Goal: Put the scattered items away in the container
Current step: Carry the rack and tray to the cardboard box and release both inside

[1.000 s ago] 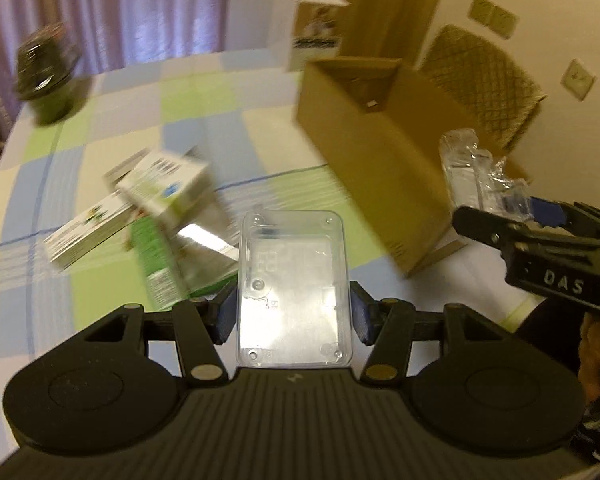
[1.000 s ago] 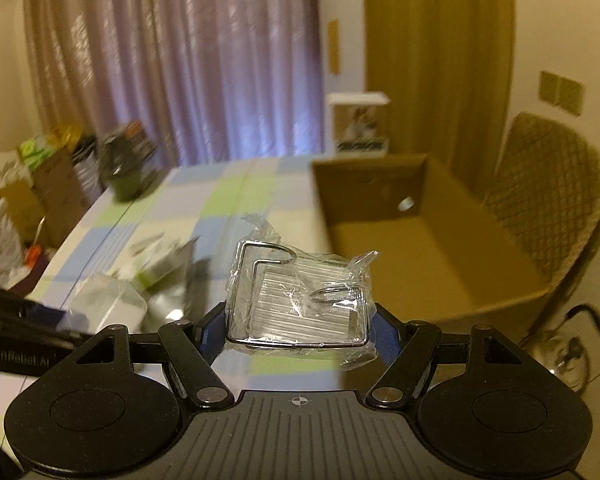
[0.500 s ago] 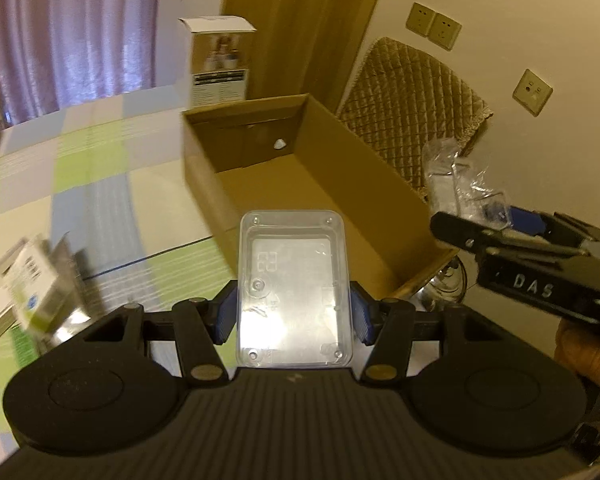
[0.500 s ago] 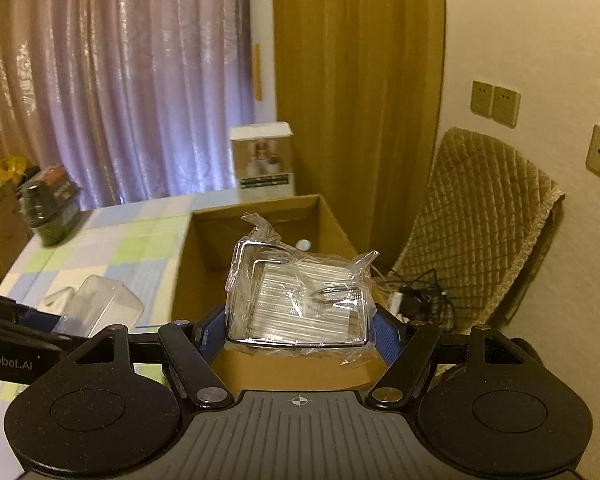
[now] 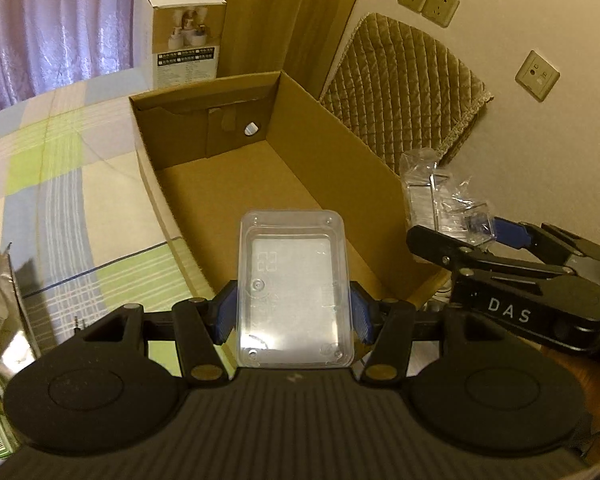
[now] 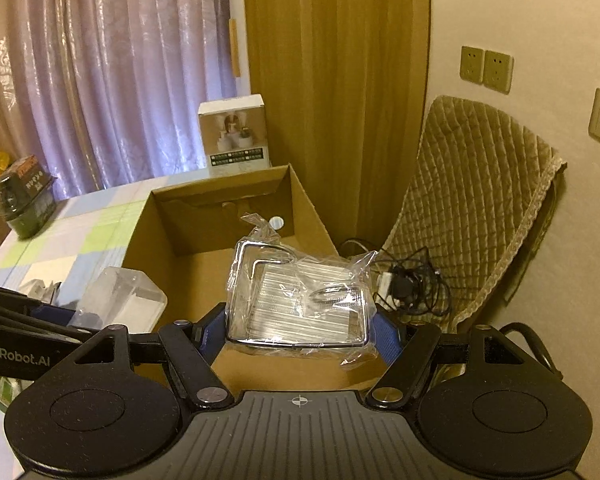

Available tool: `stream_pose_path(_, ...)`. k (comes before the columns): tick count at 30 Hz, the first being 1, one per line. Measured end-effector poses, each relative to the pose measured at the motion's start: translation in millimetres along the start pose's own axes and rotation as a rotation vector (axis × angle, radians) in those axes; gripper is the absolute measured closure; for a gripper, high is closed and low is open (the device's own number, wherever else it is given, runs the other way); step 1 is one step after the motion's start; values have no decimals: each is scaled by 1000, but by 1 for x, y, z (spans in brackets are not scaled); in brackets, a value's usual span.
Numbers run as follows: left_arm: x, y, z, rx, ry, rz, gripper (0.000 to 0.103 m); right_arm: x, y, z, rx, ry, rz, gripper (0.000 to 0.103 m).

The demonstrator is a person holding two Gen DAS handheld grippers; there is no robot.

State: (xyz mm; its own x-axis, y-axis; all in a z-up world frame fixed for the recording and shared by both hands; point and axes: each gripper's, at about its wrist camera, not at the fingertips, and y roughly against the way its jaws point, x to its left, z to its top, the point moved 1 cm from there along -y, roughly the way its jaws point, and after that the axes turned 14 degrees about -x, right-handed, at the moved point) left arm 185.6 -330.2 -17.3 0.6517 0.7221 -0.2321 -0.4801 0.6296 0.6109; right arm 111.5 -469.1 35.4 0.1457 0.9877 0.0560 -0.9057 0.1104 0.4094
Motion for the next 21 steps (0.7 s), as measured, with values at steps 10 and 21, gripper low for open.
stream_pose_path(10,6,5,2,-50,4,41,32,-4,-6,-3,8,-12,0,28)
stream_pose_path(21,39,47,-15,-86,83,125,30,3,-7,-6,15,-5,25,28)
